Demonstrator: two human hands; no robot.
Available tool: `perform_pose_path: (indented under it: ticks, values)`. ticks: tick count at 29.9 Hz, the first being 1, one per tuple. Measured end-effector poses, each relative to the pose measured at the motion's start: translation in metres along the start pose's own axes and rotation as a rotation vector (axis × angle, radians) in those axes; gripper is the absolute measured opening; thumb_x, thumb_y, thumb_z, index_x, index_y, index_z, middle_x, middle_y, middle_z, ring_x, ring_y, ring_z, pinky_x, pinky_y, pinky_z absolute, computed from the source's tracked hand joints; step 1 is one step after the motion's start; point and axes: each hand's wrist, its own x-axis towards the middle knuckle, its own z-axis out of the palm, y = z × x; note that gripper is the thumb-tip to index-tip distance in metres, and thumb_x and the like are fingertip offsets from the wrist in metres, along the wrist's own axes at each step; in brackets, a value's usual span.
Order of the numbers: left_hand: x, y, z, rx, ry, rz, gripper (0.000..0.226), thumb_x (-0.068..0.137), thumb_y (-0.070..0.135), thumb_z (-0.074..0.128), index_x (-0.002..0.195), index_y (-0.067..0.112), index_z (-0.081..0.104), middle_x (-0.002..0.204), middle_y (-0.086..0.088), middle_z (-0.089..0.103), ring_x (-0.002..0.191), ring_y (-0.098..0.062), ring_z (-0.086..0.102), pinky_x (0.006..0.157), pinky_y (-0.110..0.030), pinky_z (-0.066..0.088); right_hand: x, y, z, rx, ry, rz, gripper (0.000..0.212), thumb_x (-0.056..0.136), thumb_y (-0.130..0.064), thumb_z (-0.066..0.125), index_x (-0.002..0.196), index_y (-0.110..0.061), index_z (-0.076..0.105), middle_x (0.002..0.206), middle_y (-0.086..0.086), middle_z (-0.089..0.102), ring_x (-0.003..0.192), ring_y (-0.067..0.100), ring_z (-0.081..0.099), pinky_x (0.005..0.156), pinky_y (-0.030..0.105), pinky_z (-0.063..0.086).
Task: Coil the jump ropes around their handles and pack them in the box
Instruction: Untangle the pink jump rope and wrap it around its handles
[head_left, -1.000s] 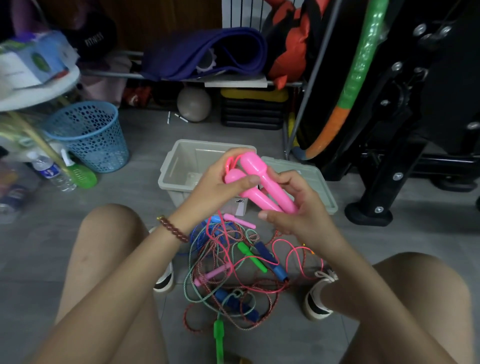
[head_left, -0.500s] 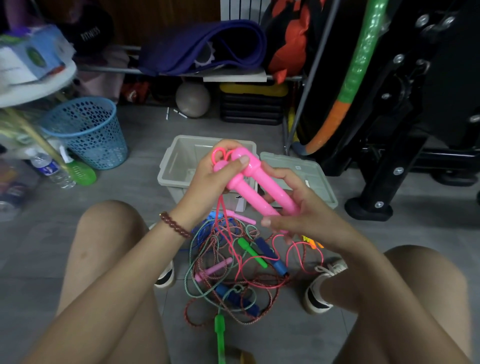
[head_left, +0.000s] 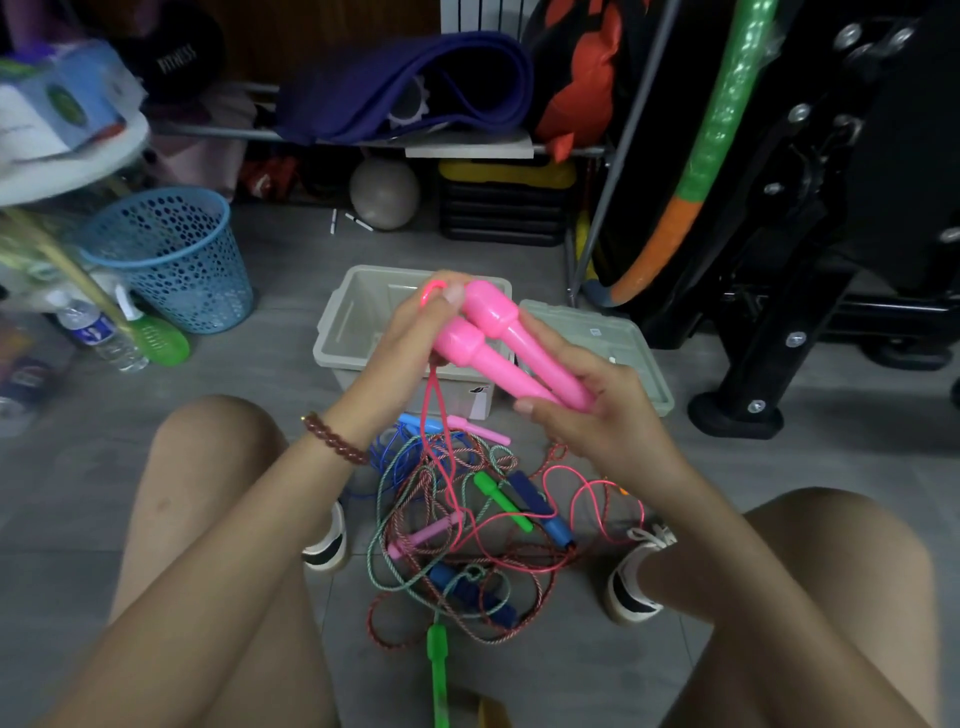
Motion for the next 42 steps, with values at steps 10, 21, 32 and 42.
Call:
perform_pose_path:
  ticks: [10, 21, 32, 42]
  values:
    - [0.018, 0.008, -0.044, -0.072, -0.027, 0.279, 0.006, 0.084, 0.033, 0.063, 0.084, 0.031, 0.069, 0.090, 0.015, 0.062, 0.079, -0.001, 0.052, 0.074, -0.015, 0.039, -0.007, -0.002, -0.013, 0.884, -0.310, 0.317, 0.066, 0.074, -0.017, 0.078, 0.133, -0.031, 0.053, 0.076, 0.002, 0.057, 0.045, 0.002, 0.039, 0.037, 0.012, 0.031]
    - [-0.003, -0.020, 0.036, 0.058, 0.074, -0.091, 0.036, 0.101, 0.009, 0.032, 0.071, 0.017, 0.050, 0.056, 0.000, 0.040, 0.045, 0.001, 0.039, 0.048, -0.015, 0.035, 0.008, 0.004, -0.002, 1.315, -0.279, 0.389, 0.034, 0.085, -0.015, 0.067, 0.110, -0.009, 0.045, 0.079, 0.002, 0.061, 0.050, 0.004, 0.051, 0.039, 0.012, 0.034]
    - [-0.026, -0.003, 0.041, 1.206, -0.230, 0.199, 0.026, 0.095, 0.038, 0.044, 0.096, 0.014, 0.052, 0.090, -0.013, 0.065, 0.088, -0.034, 0.059, 0.062, -0.034, 0.031, 0.013, 0.021, -0.020, -0.610, 0.273, 0.050, 0.070, 0.084, -0.005, 0.064, 0.143, -0.029, 0.037, 0.101, -0.001, 0.067, 0.094, 0.018, 0.059, 0.074, 0.019, 0.043]
    - [-0.016, 0.002, -0.002, 1.330, -0.230, 0.653, 0.031, 0.078, 0.044, 0.051, 0.075, 0.017, 0.067, 0.065, 0.002, 0.063, 0.058, -0.021, 0.063, 0.044, -0.023, 0.038, 0.003, 0.010, -0.021, -0.970, -0.157, 0.137, 0.070, 0.089, -0.020, 0.058, 0.139, -0.056, 0.025, 0.113, 0.006, 0.065, 0.105, 0.029, 0.057, 0.071, 0.032, 0.037]
